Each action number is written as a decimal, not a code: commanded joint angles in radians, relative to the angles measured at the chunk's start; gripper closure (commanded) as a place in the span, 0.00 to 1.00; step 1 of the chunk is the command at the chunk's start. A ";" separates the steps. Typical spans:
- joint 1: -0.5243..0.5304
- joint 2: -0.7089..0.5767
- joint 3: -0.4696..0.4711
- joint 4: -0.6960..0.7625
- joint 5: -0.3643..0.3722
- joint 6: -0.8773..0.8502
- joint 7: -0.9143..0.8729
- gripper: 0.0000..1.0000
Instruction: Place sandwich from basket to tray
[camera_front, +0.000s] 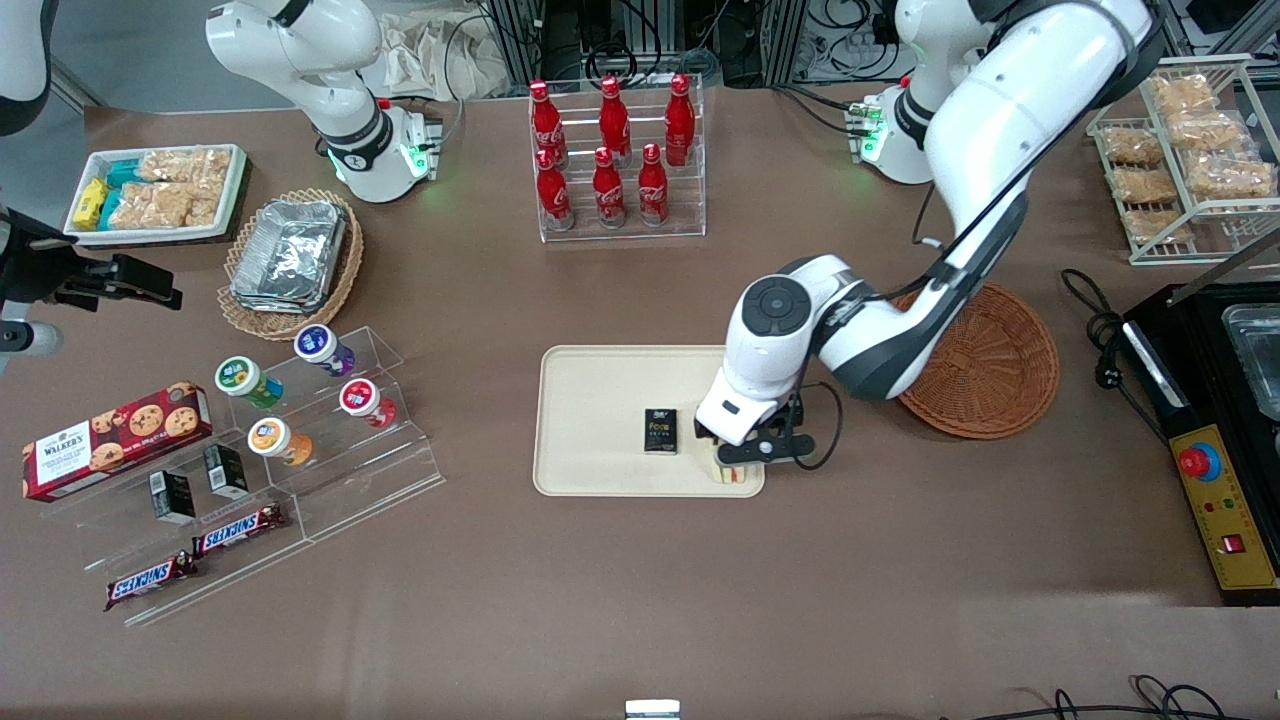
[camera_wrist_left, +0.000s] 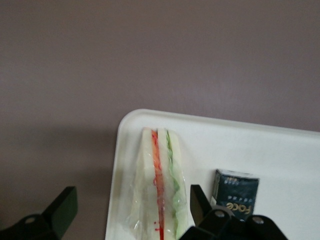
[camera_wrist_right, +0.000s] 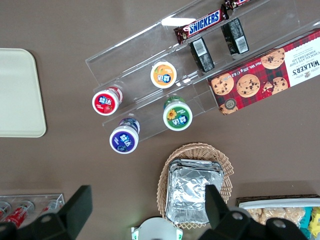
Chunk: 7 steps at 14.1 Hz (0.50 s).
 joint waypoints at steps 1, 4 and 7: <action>0.061 -0.164 -0.006 0.011 -0.146 -0.132 0.124 0.00; 0.184 -0.327 -0.002 0.025 -0.364 -0.274 0.378 0.00; 0.232 -0.443 0.065 0.018 -0.427 -0.392 0.547 0.00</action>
